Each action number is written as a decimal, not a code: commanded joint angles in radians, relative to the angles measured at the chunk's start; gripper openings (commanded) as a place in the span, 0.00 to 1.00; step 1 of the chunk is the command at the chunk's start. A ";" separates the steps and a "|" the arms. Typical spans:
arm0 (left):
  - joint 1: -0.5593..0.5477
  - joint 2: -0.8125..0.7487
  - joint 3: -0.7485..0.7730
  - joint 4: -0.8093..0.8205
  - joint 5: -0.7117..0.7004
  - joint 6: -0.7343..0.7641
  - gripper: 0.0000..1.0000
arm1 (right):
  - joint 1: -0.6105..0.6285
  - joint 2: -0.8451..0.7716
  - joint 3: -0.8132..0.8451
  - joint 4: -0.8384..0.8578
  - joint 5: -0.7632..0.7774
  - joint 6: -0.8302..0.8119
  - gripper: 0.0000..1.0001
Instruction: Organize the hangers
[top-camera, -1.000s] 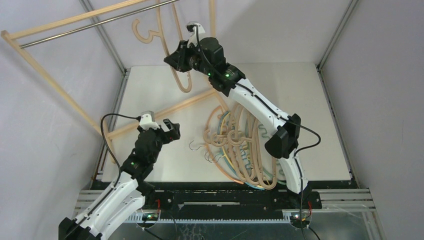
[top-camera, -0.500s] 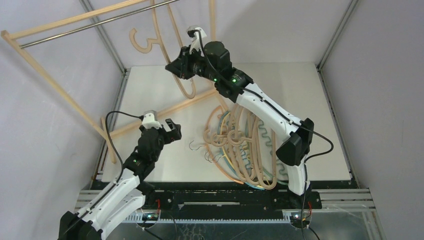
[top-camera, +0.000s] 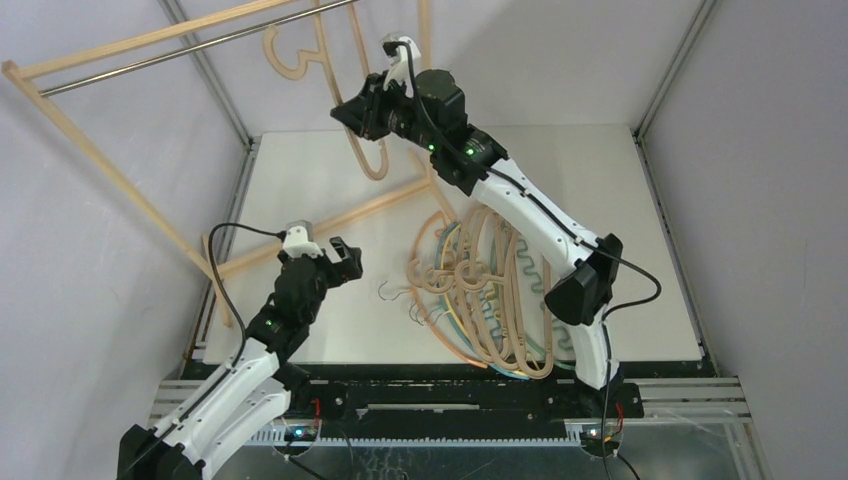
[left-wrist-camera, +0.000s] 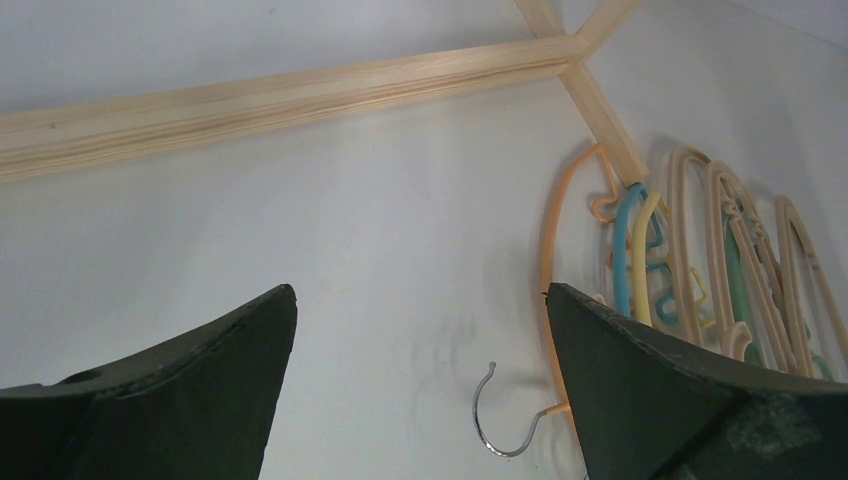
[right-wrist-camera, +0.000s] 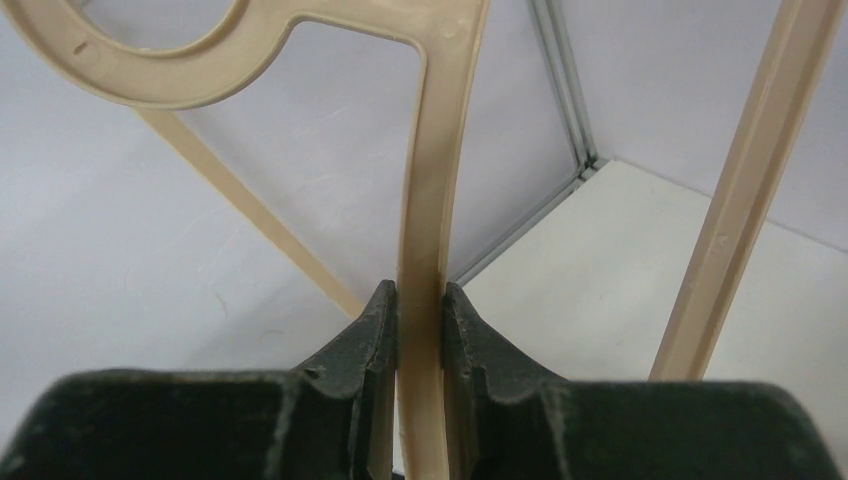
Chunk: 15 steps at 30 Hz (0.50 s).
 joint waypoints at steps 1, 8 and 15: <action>-0.005 -0.024 0.017 0.032 -0.006 -0.012 1.00 | -0.021 0.062 0.148 0.034 0.055 0.026 0.02; -0.005 -0.040 0.017 0.014 -0.008 -0.009 1.00 | -0.057 0.138 0.210 0.019 0.083 0.072 0.03; -0.005 -0.051 0.010 0.012 -0.014 -0.007 0.99 | -0.075 0.151 0.180 0.020 0.088 0.084 0.03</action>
